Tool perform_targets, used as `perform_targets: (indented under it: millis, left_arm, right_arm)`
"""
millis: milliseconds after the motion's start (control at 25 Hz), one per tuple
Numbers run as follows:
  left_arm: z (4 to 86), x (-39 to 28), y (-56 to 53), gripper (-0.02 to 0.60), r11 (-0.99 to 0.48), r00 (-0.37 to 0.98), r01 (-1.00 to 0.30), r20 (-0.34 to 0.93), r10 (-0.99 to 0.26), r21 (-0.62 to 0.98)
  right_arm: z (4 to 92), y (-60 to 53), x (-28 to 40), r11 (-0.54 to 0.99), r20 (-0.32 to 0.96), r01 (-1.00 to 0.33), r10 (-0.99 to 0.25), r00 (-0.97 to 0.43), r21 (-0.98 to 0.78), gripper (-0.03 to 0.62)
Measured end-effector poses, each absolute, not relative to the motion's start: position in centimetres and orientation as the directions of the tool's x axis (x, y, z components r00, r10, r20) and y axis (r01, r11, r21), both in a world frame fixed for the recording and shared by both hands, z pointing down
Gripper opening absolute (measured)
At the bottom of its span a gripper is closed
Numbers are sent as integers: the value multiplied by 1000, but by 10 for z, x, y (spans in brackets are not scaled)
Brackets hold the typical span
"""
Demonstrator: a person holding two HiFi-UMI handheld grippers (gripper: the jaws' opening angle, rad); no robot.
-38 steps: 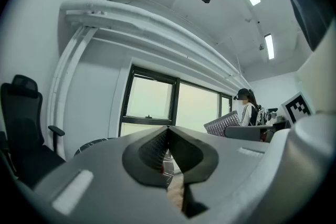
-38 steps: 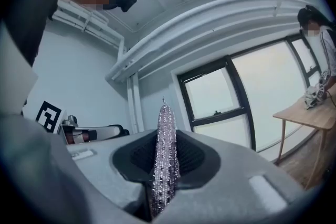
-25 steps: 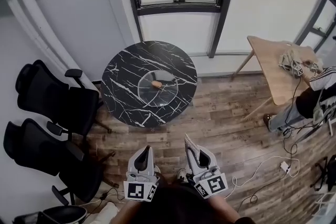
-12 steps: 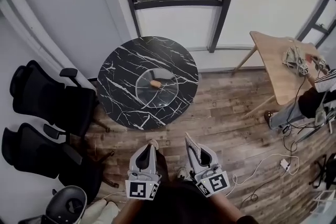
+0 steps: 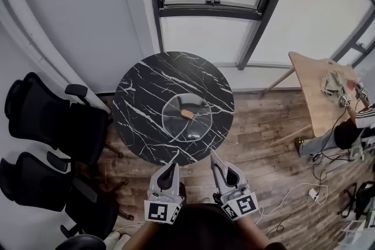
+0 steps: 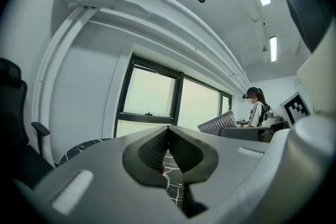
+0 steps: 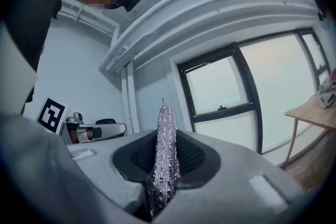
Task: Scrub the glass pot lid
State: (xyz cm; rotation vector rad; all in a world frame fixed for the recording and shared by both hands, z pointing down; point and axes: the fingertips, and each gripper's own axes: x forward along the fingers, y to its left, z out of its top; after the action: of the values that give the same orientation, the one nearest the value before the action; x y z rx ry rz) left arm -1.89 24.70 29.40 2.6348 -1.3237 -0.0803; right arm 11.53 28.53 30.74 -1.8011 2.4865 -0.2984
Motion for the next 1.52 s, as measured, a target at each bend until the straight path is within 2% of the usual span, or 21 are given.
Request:
perform_targets:
  millis: [440, 760, 960, 1520]
  left_arm:
    - [309, -73, 159, 2, -630, 655, -740, 40, -754, 236]
    - [313, -88, 124, 2, -624, 651, -741, 39, -758, 247]
    - [332, -78, 117, 3, -622, 663, -733, 83, -744, 276]
    - [333, -19, 68, 3, -579, 612, -780, 98, -785, 237]
  right_arm:
    - [306, 198, 69, 257, 88, -952, -958, -274, -164, 78]
    - [313, 166, 70, 210, 118, -965, -966, -230, -158, 78]
    - [320, 150, 79, 207, 135, -966, -964, -228, -152, 78]
    - [347, 78, 140, 289, 164, -945, -935, -313, -155, 78]
